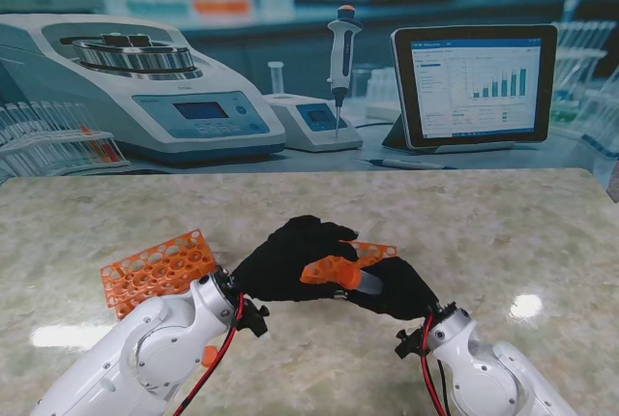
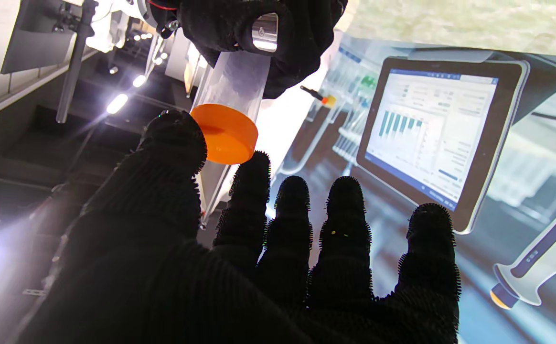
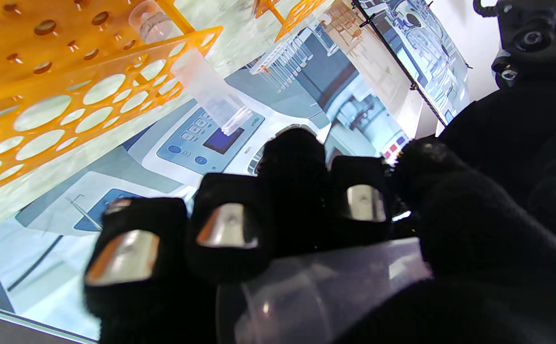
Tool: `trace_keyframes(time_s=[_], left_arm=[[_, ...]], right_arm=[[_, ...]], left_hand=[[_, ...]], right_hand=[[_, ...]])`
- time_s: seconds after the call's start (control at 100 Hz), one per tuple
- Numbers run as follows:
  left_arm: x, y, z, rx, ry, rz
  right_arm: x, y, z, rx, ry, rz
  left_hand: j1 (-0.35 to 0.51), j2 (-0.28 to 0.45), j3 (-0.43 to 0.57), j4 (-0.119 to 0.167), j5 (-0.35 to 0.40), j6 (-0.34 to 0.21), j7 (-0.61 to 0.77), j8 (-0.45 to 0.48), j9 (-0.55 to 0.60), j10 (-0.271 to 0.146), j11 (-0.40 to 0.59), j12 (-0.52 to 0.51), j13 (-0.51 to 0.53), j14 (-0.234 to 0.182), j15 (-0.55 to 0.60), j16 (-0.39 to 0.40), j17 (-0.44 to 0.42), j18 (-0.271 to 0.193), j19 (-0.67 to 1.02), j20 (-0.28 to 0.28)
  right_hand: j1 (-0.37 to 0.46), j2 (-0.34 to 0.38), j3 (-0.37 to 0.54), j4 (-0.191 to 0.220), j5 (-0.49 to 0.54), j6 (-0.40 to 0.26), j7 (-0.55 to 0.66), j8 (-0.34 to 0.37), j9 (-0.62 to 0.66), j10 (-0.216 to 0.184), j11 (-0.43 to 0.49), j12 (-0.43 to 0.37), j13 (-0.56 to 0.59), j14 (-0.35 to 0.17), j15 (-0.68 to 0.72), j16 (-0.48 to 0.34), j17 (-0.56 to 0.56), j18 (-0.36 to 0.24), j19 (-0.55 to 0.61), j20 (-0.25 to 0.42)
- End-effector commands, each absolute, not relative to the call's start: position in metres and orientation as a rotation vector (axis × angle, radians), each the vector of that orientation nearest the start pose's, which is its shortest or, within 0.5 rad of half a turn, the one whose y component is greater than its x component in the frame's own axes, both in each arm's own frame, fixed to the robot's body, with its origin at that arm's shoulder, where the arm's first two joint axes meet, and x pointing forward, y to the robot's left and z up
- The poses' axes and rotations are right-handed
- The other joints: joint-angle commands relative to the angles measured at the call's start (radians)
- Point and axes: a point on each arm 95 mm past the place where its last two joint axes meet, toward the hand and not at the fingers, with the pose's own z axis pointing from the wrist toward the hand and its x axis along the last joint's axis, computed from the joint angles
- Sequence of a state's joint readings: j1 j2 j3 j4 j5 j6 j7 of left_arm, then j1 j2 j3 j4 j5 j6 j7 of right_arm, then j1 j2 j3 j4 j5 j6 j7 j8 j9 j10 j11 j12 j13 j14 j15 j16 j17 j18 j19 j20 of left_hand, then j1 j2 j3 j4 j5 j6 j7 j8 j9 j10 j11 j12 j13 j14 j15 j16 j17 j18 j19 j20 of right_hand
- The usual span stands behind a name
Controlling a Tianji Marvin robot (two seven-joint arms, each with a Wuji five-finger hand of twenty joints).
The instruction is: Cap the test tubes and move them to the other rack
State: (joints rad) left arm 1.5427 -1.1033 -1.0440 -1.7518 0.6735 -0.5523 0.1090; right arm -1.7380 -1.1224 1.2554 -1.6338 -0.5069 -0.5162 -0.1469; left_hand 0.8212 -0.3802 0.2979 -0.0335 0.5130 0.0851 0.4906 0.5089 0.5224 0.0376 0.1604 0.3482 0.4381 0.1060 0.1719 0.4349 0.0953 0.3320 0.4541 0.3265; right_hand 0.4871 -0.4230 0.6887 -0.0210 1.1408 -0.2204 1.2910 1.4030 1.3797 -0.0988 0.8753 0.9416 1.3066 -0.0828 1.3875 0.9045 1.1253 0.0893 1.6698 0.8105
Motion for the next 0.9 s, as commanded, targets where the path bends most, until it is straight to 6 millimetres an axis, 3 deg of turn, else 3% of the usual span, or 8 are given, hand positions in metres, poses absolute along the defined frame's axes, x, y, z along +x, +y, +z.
trace_keyframes(time_s=[0.0, 0.19, 0.36, 0.43, 0.53, 0.7, 0.89], left_arm=[[0.3431, -0.1136, -0.2602, -0.873, 1.571, -2.446], [0.3439, -0.1157, -0.2613, -0.851, 1.58, -2.439], [0.3438, -0.1175, -0.2619, -0.852, 1.577, -2.45], [0.3435, -0.1184, -0.2623, -0.862, 1.578, -2.457], [0.3434, -0.1193, -0.2625, -0.872, 1.575, -2.464], [0.3432, -0.1205, -0.263, -0.877, 1.569, -2.471], [0.3431, -0.1218, -0.263, -0.875, 1.563, -2.483]], right_arm=[[0.3345, 0.026, -0.3316, -1.565, -1.383, -2.564], [0.3344, 0.026, -0.3313, -1.565, -1.382, -2.568], [0.3344, 0.0258, -0.3313, -1.565, -1.381, -2.569], [0.3343, 0.0258, -0.3313, -1.564, -1.382, -2.57], [0.3343, 0.0257, -0.3313, -1.565, -1.382, -2.569], [0.3341, 0.0255, -0.3314, -1.565, -1.383, -2.568], [0.3343, 0.0256, -0.3316, -1.566, -1.383, -2.567]], left_hand=[[-0.027, -0.018, 0.031, -0.021, -0.026, 0.016, 0.031, 0.022, -0.035, 0.01, 0.005, 0.018, -0.02, -0.011, -0.005, 0.011, -0.002, 0.012, -0.031, 0.023], [-0.016, -0.039, 0.063, -0.022, -0.02, 0.019, 0.062, 0.04, -0.026, 0.01, 0.01, 0.02, -0.009, -0.009, 0.0, 0.014, 0.005, 0.013, -0.022, 0.025], [0.007, 0.013, 0.068, -0.026, -0.02, 0.005, 0.133, 0.071, -0.015, 0.012, 0.015, 0.022, -0.001, -0.008, 0.005, 0.018, 0.004, 0.016, -0.014, 0.023], [0.119, 0.085, -0.118, -0.009, -0.026, -0.009, 0.179, 0.095, -0.01, 0.009, 0.017, 0.024, 0.003, -0.01, 0.006, 0.021, 0.0, 0.017, -0.011, 0.017], [0.192, 0.112, -0.191, 0.016, -0.023, -0.028, 0.227, 0.095, 0.004, 0.007, 0.021, 0.025, 0.015, -0.011, 0.011, 0.024, 0.002, 0.021, -0.01, 0.018], [0.305, 0.132, -0.209, 0.037, 0.009, -0.068, 0.296, 0.074, 0.035, -0.015, 0.032, 0.029, 0.04, -0.019, 0.019, 0.028, 0.008, 0.024, -0.003, 0.021], [0.415, 0.162, -0.196, 0.042, 0.077, -0.103, 0.308, 0.034, 0.06, -0.038, 0.04, 0.03, 0.063, -0.027, 0.025, 0.03, 0.014, 0.025, 0.004, 0.019]], right_hand=[[0.029, 0.052, 0.01, -0.006, 0.053, -0.003, -0.004, 0.02, 0.019, 0.003, 0.003, 0.006, 0.015, -0.067, 0.118, 0.047, 0.016, 0.005, 0.029, 0.005], [0.029, 0.052, 0.011, -0.006, 0.053, -0.004, -0.004, 0.02, 0.02, 0.001, 0.003, 0.006, 0.015, -0.067, 0.118, 0.047, 0.016, 0.005, 0.029, 0.005], [0.029, 0.052, 0.012, -0.006, 0.053, -0.004, -0.005, 0.02, 0.02, 0.004, 0.002, 0.006, 0.015, -0.067, 0.118, 0.047, 0.016, 0.005, 0.029, 0.005], [0.029, 0.052, 0.012, -0.006, 0.053, -0.004, -0.005, 0.02, 0.02, 0.0, 0.003, 0.006, 0.015, -0.067, 0.118, 0.047, 0.016, 0.005, 0.029, 0.005], [0.028, 0.052, 0.011, -0.006, 0.053, -0.004, -0.005, 0.02, 0.02, 0.002, 0.003, 0.006, 0.015, -0.067, 0.118, 0.047, 0.016, 0.005, 0.029, 0.005], [0.028, 0.053, 0.011, -0.006, 0.053, -0.004, -0.005, 0.02, 0.02, 0.002, 0.002, 0.005, 0.015, -0.067, 0.118, 0.047, 0.016, 0.005, 0.029, 0.005], [0.029, 0.053, 0.01, -0.006, 0.053, -0.004, -0.005, 0.02, 0.019, 0.002, 0.002, 0.005, 0.015, -0.067, 0.118, 0.047, 0.016, 0.005, 0.029, 0.005]])
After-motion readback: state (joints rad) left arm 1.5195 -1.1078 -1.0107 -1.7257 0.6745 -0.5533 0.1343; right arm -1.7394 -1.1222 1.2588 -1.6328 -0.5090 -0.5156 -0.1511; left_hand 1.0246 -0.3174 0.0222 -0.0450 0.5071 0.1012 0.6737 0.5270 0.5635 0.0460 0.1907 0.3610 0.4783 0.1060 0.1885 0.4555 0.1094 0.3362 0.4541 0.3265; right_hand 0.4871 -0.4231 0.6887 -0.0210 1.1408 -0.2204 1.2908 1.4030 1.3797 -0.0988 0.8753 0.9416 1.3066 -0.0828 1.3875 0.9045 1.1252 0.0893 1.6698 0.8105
